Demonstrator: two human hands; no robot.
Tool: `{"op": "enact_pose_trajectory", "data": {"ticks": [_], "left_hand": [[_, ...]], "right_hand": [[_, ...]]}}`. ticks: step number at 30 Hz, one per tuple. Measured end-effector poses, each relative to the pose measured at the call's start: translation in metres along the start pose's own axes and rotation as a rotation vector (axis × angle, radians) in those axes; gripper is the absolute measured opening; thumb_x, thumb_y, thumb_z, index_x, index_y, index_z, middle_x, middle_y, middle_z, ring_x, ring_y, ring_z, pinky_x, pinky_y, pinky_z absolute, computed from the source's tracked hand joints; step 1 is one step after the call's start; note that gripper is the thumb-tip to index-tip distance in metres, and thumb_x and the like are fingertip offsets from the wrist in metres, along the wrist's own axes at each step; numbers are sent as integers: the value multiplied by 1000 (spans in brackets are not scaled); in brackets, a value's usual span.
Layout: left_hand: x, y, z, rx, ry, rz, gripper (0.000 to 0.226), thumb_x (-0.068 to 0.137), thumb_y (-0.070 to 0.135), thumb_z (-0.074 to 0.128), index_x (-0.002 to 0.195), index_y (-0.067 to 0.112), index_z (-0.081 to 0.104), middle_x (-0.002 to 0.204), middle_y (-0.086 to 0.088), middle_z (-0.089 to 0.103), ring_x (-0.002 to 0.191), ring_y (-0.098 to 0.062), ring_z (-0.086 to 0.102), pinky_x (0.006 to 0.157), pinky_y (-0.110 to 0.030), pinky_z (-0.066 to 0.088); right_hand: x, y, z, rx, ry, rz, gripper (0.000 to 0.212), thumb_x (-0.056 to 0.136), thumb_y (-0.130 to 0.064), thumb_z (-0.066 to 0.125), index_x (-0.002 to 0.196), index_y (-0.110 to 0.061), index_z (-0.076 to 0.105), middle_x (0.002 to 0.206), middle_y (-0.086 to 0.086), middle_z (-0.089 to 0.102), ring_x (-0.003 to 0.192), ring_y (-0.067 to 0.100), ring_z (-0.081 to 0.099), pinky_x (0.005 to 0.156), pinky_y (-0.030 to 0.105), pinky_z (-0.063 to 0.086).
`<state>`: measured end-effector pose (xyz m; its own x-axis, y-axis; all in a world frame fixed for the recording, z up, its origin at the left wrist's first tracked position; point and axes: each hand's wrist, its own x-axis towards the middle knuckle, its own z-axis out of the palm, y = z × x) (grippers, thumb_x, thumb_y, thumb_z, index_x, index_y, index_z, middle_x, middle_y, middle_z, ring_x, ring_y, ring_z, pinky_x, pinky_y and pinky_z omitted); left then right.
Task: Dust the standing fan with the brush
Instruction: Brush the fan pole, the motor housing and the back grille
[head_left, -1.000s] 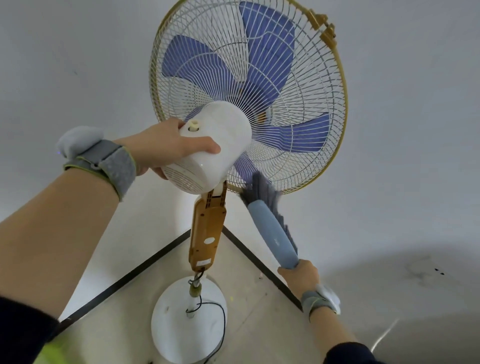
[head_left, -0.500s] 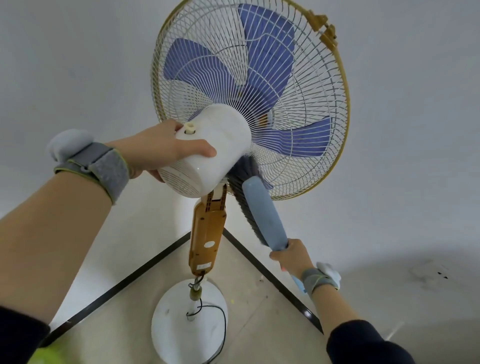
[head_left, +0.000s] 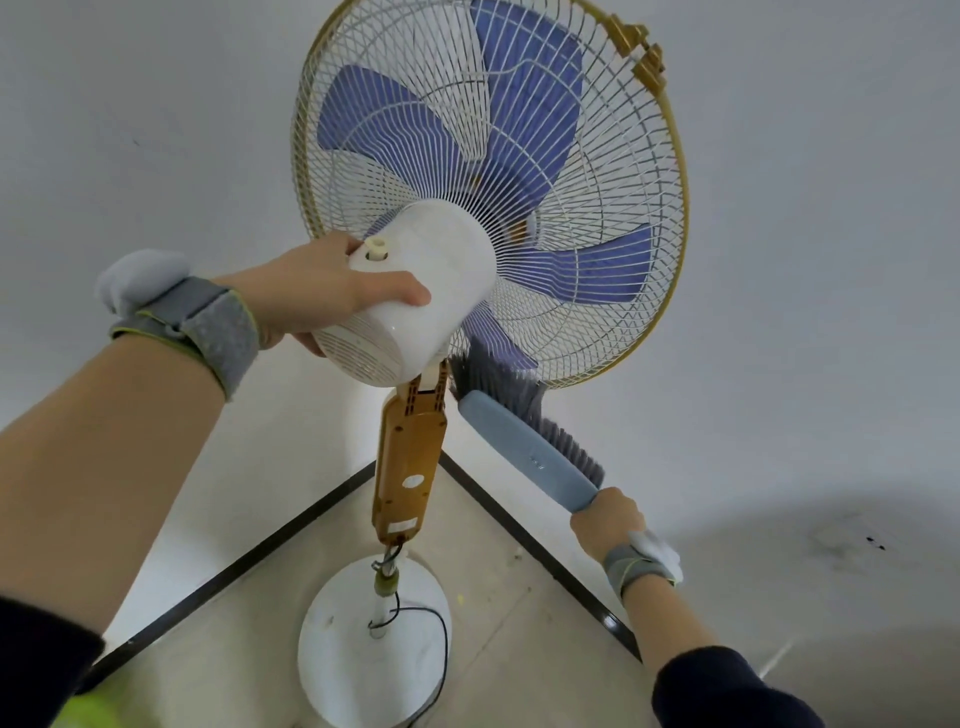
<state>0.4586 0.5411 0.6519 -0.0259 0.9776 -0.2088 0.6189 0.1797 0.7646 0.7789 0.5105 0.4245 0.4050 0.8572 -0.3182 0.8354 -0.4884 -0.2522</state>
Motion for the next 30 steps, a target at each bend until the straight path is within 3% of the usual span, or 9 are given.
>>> {"op": "enact_pose_trajectory", "data": {"ticks": [7,10,12,16,22,25,30], "left_hand": [[-4,-3,-1,-18,-16,-3,68,76,52,71,130,25,41,114,-5,58,97,-27,60,73,-40,57],[-4,-5,-1,-32,-25,5,70,75,53,71,131,25,40,113,-4,58,96,-26,61,71,-40,58],[-2,-4,1,-27,-37,8,77,70,58,74,131,26,40,113,-3,58,96,-25,61,72,-41,59],[-2,-1,2,-7,-41,15,87,61,65,73,131,27,40,113,-2,59,95,-25,62,74,-43,59],[-7,-4,3,-27,-17,18,72,74,53,72,131,27,38,113,-1,56,94,-23,59,67,-36,56],[-9,-3,5,-31,6,16,73,74,54,72,131,26,37,114,-2,55,96,-23,58,69,-37,56],[-9,-2,4,-24,2,10,73,73,55,71,131,25,40,112,-2,57,95,-24,59,71,-39,57]], "right_hand": [[0,33,-15,-211,50,-42,14,83,-15,48,89,-18,61,74,0,61,63,19,57,56,25,46],[-3,41,-15,-28,57,-90,6,79,-15,54,74,-17,55,64,2,58,55,21,53,49,23,39],[-3,35,-15,181,66,-139,16,75,-11,61,65,-17,51,58,4,55,48,21,45,45,21,33],[0,8,-15,359,51,-196,11,69,-7,64,65,-10,55,61,9,58,51,24,47,47,24,37],[4,-7,-9,173,-48,-150,10,74,-14,61,70,-15,52,67,4,61,62,26,62,53,28,49],[5,-1,-9,63,-106,-87,8,79,-15,58,74,-13,53,64,0,57,58,18,57,50,23,44],[-1,24,-15,-16,-58,-90,9,80,-16,52,71,-17,53,63,-1,59,53,16,56,45,21,39]]}}
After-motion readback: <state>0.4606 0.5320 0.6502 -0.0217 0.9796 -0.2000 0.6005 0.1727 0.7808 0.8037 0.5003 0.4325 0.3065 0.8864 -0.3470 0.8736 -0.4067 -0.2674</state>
